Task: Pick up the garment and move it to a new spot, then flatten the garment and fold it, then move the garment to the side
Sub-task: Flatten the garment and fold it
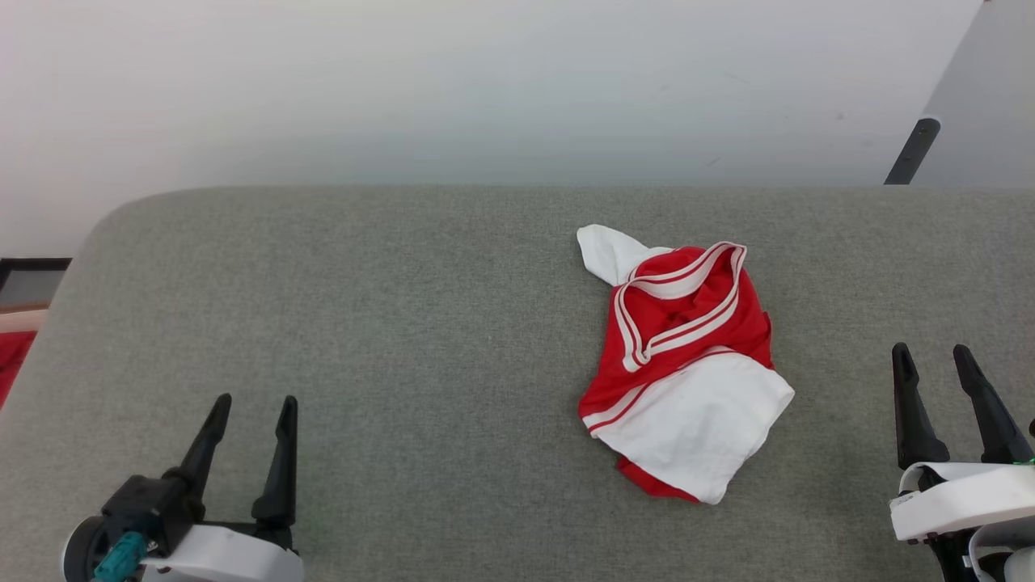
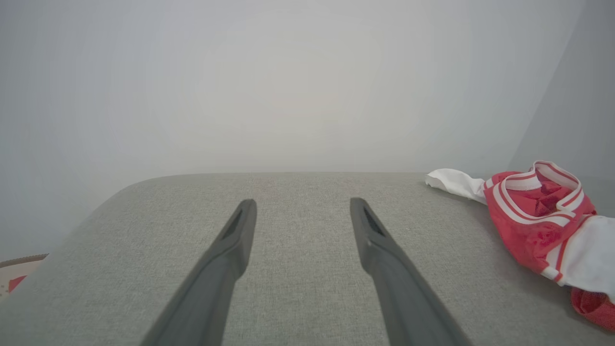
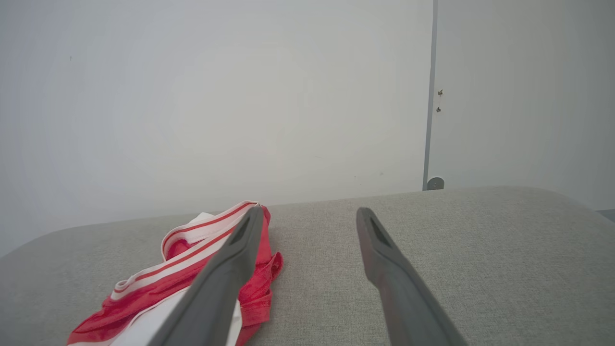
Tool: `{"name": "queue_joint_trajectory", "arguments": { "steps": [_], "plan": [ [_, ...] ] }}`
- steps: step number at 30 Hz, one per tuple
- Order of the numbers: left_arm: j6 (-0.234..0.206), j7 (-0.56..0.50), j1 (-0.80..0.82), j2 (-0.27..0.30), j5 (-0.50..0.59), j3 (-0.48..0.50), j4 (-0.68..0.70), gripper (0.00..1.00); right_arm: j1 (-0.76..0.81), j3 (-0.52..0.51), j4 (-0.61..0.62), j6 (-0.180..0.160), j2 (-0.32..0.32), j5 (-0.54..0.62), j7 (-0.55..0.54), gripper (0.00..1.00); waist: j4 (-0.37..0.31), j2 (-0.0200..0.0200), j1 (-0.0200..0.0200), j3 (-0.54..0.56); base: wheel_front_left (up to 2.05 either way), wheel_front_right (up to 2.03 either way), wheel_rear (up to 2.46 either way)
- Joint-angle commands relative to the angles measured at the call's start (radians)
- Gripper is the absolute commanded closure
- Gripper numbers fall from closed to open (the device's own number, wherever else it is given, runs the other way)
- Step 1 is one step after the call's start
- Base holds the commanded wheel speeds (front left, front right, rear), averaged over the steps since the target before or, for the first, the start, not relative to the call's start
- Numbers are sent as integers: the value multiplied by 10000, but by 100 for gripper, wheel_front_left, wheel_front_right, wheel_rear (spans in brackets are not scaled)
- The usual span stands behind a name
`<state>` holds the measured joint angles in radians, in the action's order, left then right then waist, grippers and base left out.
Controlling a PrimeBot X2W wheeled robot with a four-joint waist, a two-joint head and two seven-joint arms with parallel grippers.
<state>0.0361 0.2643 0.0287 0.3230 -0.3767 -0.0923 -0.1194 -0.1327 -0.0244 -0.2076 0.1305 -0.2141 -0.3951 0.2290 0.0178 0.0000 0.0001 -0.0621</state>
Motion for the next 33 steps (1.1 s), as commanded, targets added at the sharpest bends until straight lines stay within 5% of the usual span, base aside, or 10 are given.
{"name": "queue_joint_trajectory", "arguments": {
  "steps": [1, 23, 33],
  "plan": [
    [89, -4, -71, -73, 118, 102, -44, 0, 25, 1, -21, 4, 7, 66, 47, 0, 17, 0, -1, 31, 0, 0, 0],
    [437, -3, -258, -525, 613, 639, -234, 0, 8, 186, -93, 3, -14, 146, -82, 0, 46, 0, -1, 164, 0, 0, 0],
    [527, -3, -343, -710, 625, 885, -148, 0, -185, 1158, 80, 3, -525, 234, -1095, 0, 175, 0, -1, 49, 0, 0, 0]
  ]
}}
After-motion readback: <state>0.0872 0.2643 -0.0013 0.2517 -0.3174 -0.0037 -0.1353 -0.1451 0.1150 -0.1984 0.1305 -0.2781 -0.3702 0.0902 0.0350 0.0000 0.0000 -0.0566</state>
